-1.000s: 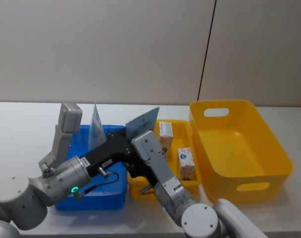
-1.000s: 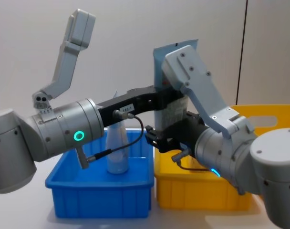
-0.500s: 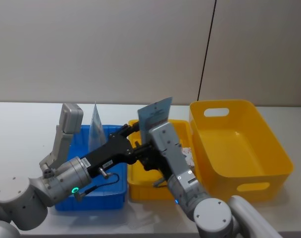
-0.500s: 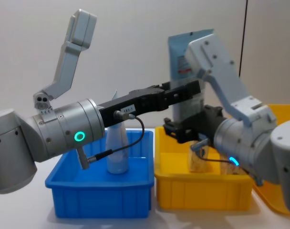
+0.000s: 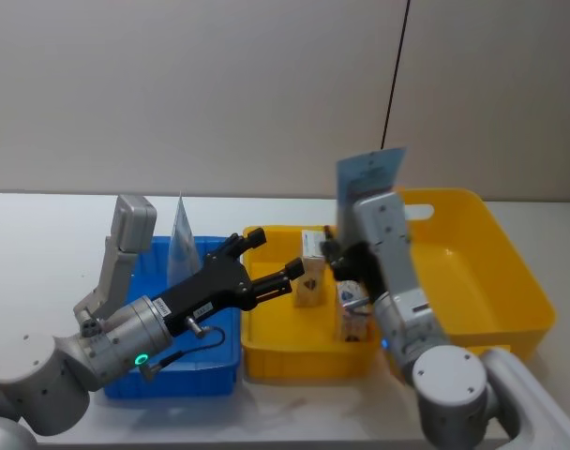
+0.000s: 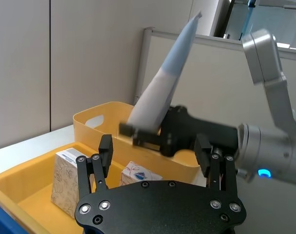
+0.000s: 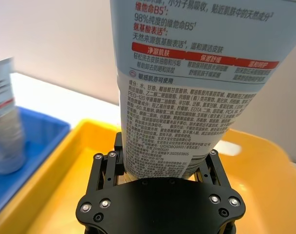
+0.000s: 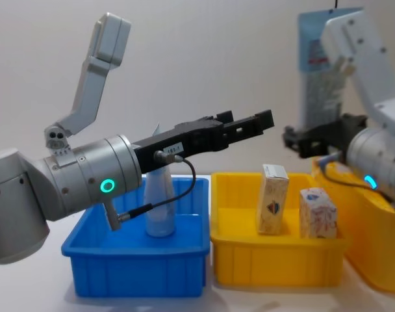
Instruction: Bimanual collaborative sorting of washing and personal care products
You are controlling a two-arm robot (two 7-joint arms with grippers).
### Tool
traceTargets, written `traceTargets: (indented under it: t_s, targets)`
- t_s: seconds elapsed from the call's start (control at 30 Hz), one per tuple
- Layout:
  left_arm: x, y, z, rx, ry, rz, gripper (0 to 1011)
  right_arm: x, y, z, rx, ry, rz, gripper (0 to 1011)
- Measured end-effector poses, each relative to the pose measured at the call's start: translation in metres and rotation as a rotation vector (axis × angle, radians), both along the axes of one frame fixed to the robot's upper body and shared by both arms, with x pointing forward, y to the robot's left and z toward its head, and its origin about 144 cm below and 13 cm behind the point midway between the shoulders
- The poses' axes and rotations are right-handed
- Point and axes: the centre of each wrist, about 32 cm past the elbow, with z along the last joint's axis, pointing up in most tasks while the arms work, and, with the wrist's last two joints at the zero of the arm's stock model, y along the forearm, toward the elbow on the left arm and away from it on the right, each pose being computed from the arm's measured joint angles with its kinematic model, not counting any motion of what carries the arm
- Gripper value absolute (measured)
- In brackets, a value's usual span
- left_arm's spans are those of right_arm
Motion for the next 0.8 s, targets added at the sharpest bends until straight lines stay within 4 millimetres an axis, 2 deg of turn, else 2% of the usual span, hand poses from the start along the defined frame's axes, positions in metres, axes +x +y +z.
traceTargets:
  t_s: [0.37,0.8]
  targets:
    - [0.000,0.000,0.000,0.000,0.000,0.001,1002,0.006,-0.031,0.022,0.061,-0.040,-0.162,650]
    - [0.000,0.000,0.000,0.000,0.001,0.002,1001,-0.001,-0.056,0.037,0.101,0.065,-0.285,650]
